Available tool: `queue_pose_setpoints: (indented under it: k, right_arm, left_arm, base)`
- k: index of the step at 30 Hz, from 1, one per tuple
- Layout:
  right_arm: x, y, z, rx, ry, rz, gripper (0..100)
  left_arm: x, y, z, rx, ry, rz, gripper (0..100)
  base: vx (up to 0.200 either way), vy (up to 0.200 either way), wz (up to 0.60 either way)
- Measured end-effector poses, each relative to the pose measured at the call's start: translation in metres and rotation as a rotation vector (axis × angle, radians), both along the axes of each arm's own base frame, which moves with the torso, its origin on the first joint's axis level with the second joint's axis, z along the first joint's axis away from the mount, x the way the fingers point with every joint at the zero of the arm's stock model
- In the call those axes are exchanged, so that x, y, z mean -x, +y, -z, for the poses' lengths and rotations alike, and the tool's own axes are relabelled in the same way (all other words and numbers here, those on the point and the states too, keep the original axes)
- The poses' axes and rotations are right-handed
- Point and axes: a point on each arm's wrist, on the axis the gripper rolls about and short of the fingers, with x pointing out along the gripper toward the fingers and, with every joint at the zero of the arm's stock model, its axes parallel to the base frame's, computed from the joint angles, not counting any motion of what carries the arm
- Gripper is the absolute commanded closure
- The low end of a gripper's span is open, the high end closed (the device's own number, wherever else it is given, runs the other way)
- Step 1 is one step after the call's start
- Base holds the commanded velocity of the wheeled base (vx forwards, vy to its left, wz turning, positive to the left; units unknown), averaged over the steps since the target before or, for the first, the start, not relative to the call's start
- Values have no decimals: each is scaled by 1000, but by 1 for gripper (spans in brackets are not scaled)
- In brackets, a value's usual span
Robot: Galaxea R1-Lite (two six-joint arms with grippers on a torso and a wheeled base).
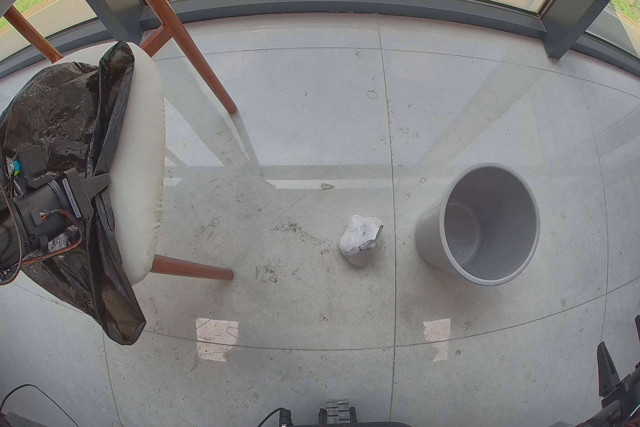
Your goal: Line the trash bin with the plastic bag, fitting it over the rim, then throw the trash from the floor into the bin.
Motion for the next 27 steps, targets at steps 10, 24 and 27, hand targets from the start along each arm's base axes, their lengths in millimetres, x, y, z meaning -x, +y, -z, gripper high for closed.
queue_pose_setpoints:
  k: [10,24,27]
  right_arm:
    - [0,0,0,-2,0,2,0]
    - [0,0,0,-16,0,6,0]
    - [0,0,0,-18,0,6,0]
  left_arm:
    - [15,-4,-15,301,25,183,100]
    - [24,-2,-36,554,-131,243,100]
    - [26,-3,-32,569,-157,267,100]
  base:
    - [0,0,0]
    - [0,0,0]
    - [0,0,0]
